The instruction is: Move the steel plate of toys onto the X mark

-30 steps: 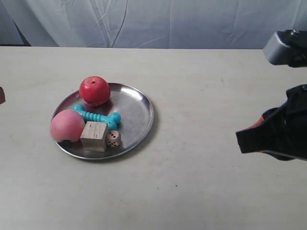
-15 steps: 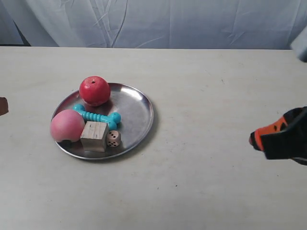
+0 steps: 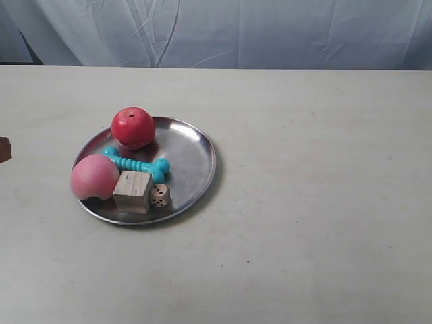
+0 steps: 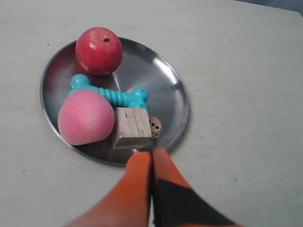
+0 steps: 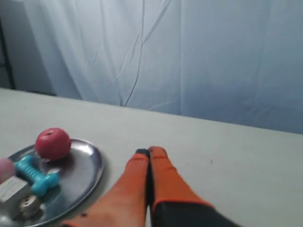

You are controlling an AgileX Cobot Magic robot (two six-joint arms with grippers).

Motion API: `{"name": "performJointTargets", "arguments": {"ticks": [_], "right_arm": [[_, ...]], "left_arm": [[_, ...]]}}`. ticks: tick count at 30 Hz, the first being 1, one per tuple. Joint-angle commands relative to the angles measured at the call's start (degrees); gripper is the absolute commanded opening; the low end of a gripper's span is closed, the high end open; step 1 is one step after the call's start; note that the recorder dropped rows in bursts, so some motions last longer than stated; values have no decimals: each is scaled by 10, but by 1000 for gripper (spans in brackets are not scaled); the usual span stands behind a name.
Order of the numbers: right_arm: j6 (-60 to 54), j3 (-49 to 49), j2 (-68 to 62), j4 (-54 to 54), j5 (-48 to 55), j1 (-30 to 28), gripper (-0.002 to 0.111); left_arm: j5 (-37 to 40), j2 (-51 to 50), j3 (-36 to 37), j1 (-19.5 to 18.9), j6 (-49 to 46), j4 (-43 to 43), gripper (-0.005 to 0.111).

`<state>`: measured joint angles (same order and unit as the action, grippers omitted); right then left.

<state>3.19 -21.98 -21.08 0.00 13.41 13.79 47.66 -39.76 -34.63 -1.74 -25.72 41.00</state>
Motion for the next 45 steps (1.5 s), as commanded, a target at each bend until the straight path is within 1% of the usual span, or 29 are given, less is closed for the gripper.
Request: {"name": "performJointTargets", "arguments": {"ticks": [1,5,7,9,13,35,37,38,40,41,43,45], "right_arm": [[-7,137,35,8,-175,-56,0],[-1,211,82,-22,-195,-91,0],[-1,220,119,-47,-186,-98,0],[-1,220,156,-61,-107,-99,0],[-1,220,200,-62,-55,-98,0],[-1,220,208,-63,-54,-98,0],[-1,220,208,-63,-54,-98,0],[-1,220,208,-63,-54,-98,0],[-1,220,208,-63,-51,-98,0],[-1,220,208,-63,-51,-98,0],[-1,220,208,-63,-51,-98,0],[0,220,208,-63,-51,-98,0]], "left_arm": [[0,5,3,3,-2,0,0],[0,5,3,3,-2,0,0],[0,5,3,3,-2,0,0],[0,5,3,3,-2,0,0],[0,5,3,3,-2,0,0],[0,8,3,3,-2,-1,0],[-2,38,3,3,-18,-46,0],[-28,70,6,3,-21,-62,0],[-137,142,34,3,-40,-52,0],[-216,189,65,3,-53,-37,0],[-321,277,138,3,-64,-34,0],[-376,344,203,1,-64,-36,0]]}}
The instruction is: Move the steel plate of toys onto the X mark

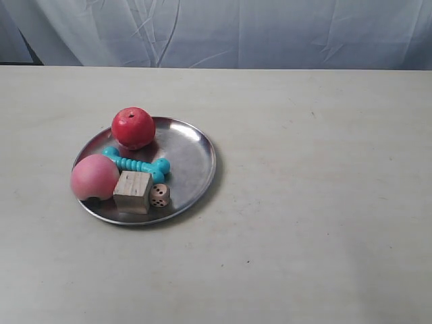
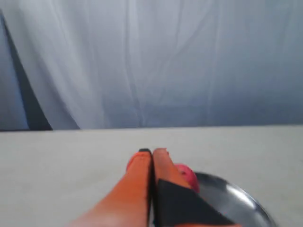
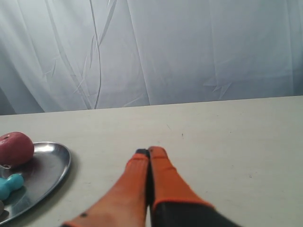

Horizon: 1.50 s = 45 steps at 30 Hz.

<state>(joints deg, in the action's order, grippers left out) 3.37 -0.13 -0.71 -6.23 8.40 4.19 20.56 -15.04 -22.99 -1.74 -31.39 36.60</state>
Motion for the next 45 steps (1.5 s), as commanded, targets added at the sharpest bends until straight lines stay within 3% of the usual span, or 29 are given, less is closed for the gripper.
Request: {"name": "performJointTargets", "arguments": {"ticks": [1,8,23,28,45], "right_arm": [[-1,1,4,-1,-1,-2,0],[-1,1,4,-1,-1,-2,0],[-1,1,4,-1,-3,-2,0],[-1,1,4,-1,-3,-2,0],[-1,1,4,-1,0,-2,0]], "left_arm": [[-119,119,111,1,-7,8,0],[-133,150,193,1,-5,8,0],[-129,150,230,1,-6,6,0],[-95,150,230,1,-6,-19,0],[-95,150,230,1,-6,-20,0]]}}
